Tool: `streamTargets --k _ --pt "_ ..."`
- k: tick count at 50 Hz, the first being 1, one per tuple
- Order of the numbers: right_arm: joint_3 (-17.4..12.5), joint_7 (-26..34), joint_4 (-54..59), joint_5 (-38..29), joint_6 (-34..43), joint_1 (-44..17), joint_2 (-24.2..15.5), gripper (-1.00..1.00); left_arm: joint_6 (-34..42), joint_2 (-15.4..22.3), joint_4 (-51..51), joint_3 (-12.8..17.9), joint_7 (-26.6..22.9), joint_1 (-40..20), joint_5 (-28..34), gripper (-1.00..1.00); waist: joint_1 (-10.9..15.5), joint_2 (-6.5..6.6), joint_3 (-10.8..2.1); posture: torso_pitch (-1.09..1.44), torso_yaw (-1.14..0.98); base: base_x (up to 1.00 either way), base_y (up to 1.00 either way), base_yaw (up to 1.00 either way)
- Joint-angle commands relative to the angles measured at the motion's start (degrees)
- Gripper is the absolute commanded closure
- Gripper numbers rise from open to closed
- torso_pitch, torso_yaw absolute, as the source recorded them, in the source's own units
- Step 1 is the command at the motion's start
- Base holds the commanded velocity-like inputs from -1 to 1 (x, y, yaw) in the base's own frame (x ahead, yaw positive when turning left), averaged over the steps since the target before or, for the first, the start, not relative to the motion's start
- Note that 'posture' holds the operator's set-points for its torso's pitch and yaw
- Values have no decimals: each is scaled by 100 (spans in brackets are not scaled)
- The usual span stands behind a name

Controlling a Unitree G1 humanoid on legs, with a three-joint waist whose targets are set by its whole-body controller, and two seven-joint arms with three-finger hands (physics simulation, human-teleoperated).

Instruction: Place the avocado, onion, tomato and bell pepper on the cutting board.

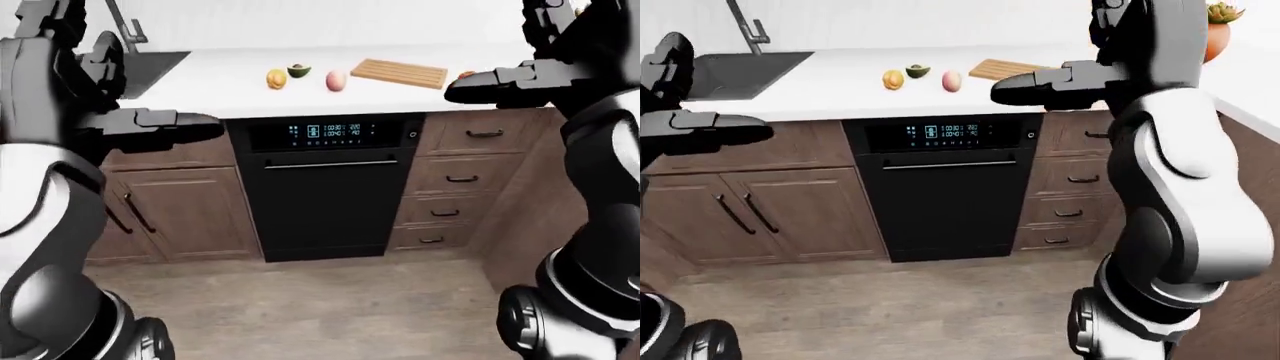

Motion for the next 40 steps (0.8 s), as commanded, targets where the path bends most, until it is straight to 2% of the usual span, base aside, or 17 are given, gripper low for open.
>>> streamTargets --k 1,4,8,11,12,13,14,16,20,24,26,27,28,29,31,37,40 --pt "-20 -192 62 271 60 -253 -161 -100 161 206 -42 146 66 -172 -291 -100 60 -92 -74 0 0 45 0 0" --pt "-94 -384 -43 586 258 -319 -327 -100 282 331 -140 230 199 -138 -542 -100 48 -33 -126 0 0 45 0 0" --pt "-212 -547 -161 932 437 -283 -572 -100 428 487 -300 416 325 -1 -830 -100 -7 178 -55 0 0 46 0 0" --pt "-143 -665 -92 1086 442 -431 -705 -100 412 638 -240 428 478 -115 -1016 -100 -96 573 -154 0 0 45 0 0" --pt "-145 -688 -63 1129 433 -472 -739 -100 442 759 -260 414 499 -123 -1055 -100 -114 772 -344 0 0 48 0 0" --pt "-156 -714 -74 1174 431 -462 -761 -100 455 792 -259 448 537 -148 -1114 -100 -47 574 -92 0 0 48 0 0" --pt "-188 -753 -104 1232 438 -422 -758 -100 499 814 -270 499 583 -189 -1202 -100 -83 651 -25 0 0 50 0 0" --pt "-159 -806 -84 1277 369 -382 -785 -100 401 848 -222 476 694 -168 -1275 -100 -9 562 -96 0 0 52 0 0" --pt "-176 -918 -27 1407 333 -426 -836 -100 209 929 -158 343 771 -45 -1317 -100 68 384 -39 0 0 64 0 0" --pt "-212 -1035 94 1527 251 -483 -921 -100 218 998 -117 297 878 -124 -1406 -100 189 150 -131 0 0 66 0 0" --pt "44 -1096 350 1355 -66 -496 -815 -100 215 1065 -65 273 887 -186 -1440 -100 209 -91 -190 0 0 70 -2 0" --pt "117 -1100 415 1288 -159 -495 -765 -100 223 1062 -100 299 908 -174 -1473 -100 167 -318 -273 0 0 69 -2 0" --pt "175 -1070 438 1216 -226 -475 -742 -100 233 1078 -141 339 911 -142 -1514 -100 135 -76 -74 0 0 70 -4 0" --pt "183 -1046 444 1177 -243 -465 -718 -100 222 1100 -145 354 923 -122 -1532 -100 181 -181 8 0 0 69 -6 0" --pt "205 -959 518 1047 -341 -429 -701 -100 239 1220 -140 468 921 -104 -1609 -100 60 -140 -116 0 0 70 -9 0" --pt "63 -859 522 1063 -171 -631 -792 -100 187 1306 -141 496 1094 -78 -1816 -100 -109 156 -116 0 0 70 -16 0" --pt "37 -852 615 1105 -184 -724 -860 -100 151 1484 89 396 1125 -296 -1897 -100 -106 558 -263 0 0 70 -17 0"
